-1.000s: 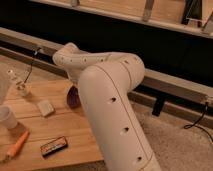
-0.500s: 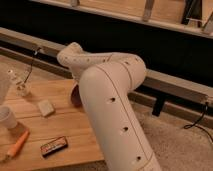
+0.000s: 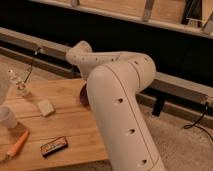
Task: Drag the ceramic bowl in a circle
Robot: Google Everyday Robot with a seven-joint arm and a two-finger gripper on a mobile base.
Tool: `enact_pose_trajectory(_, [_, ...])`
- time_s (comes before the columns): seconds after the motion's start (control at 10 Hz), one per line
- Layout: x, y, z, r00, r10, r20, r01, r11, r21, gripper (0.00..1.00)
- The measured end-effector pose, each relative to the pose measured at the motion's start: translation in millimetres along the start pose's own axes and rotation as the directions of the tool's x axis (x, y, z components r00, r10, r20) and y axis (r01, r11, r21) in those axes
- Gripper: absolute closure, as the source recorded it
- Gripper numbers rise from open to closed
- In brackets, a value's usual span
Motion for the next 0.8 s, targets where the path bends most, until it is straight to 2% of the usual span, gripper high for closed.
enact_pose_trajectory(0.8, [32,-55,13,0.996,0.073,-0.043,-0.071,0.996,0.053,1.0])
